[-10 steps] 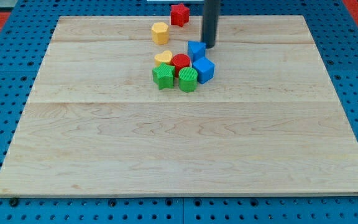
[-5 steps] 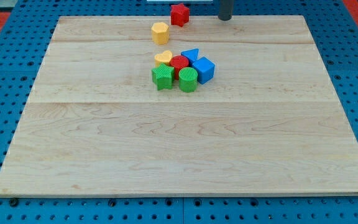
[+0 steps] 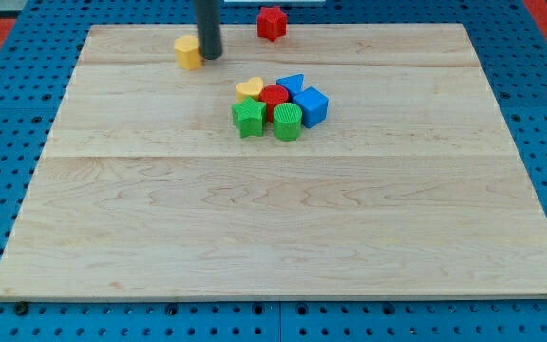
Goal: Push the yellow hexagon into the yellow heart
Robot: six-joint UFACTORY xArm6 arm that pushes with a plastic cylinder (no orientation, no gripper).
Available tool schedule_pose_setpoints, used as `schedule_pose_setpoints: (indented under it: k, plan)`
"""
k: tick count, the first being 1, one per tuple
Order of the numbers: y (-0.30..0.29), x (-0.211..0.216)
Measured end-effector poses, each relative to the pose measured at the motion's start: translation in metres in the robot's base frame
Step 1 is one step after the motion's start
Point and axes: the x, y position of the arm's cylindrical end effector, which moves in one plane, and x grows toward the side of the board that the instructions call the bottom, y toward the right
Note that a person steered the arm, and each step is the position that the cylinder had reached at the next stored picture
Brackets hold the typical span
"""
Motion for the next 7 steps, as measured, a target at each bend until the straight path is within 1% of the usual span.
schedule_pose_setpoints:
  k: [1,2,3,4,5,7]
  plan:
    - [0.002,-0.044]
    - [-0.055,-0.045]
    - [-0.047,0.01]
    - [0.026,0.06]
    - [0.052,0.054]
    - [0.044,0.047]
